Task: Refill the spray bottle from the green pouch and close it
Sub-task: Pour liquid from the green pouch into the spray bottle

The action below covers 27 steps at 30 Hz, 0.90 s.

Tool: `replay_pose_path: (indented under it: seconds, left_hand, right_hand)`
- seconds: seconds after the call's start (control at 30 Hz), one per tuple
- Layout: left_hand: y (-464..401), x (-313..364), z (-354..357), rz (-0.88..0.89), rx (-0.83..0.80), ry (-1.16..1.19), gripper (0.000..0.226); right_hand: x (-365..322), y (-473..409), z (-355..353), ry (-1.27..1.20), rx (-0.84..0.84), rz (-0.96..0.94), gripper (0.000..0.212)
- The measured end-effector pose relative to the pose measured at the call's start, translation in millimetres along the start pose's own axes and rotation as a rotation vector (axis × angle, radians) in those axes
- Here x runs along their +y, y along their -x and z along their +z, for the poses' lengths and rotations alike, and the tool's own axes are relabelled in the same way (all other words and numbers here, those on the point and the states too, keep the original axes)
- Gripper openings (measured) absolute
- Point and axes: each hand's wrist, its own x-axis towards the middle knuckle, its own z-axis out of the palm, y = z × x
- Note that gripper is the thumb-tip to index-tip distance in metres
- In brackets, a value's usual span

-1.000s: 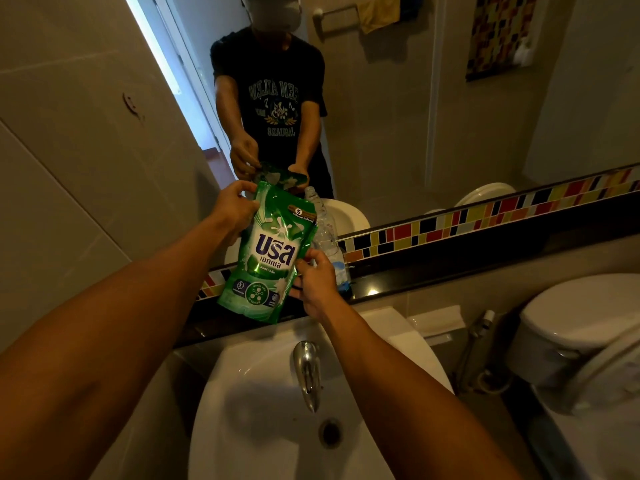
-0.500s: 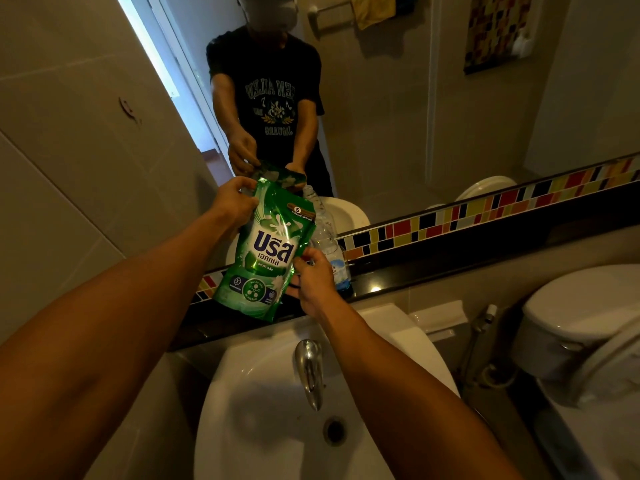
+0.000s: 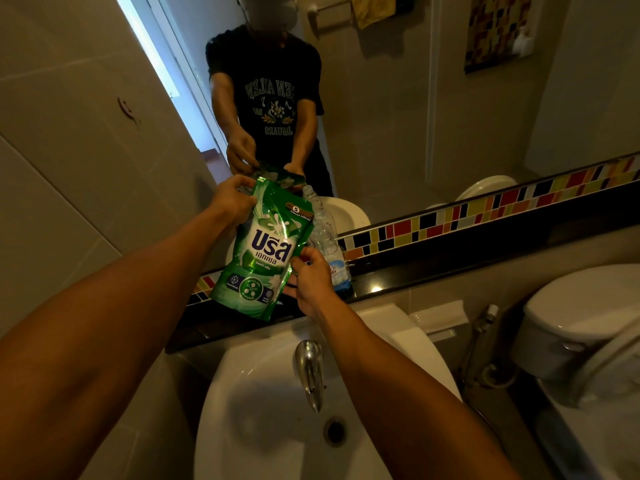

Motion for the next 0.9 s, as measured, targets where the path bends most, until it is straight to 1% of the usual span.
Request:
replay_pose_path:
  seconds: [0.5,0.9]
  left_hand:
    - [-8.7,-1.4,0.4,0.003,-0.007,-0.061,0.036]
    - [-9.2,1.9,1.0,-0.009,-0.017,-0.055,0.036]
  right_hand:
    - [1.4,-4.6,0.5,0.005,-0.005,-0.003,0.027]
    - [1.5,-4.7,0.7,-0.004,-0.013,-0.009,0.029]
